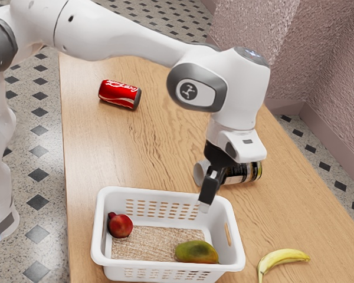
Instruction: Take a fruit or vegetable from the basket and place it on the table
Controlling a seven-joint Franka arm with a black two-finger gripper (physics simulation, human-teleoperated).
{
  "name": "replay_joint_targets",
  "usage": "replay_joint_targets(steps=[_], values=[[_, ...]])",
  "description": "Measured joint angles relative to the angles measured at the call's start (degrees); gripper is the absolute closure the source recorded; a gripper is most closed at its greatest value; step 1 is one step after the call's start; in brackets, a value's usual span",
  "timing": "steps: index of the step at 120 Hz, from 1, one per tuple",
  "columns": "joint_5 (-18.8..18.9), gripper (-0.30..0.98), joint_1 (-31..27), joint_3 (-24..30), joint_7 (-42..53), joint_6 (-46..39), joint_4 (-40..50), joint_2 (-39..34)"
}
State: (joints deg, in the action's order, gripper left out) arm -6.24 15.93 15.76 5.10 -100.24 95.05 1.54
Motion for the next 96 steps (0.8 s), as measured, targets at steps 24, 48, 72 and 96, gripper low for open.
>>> replay_joint_targets(steps=[24,48,72,96], values=[[-0.02,0.00,1.04,-0.37,0.71,0.05,-0.05,-0.08],[-0.05,0.00,3.97,1.06,1.36,0.11,-0.12,-0.02],[-0.31,0.00,6.82,1.49,1.83,0.13,0.26,0.98],[-0.52,0.00,3.57,1.11,2.17,0.10,0.33,2.47]])
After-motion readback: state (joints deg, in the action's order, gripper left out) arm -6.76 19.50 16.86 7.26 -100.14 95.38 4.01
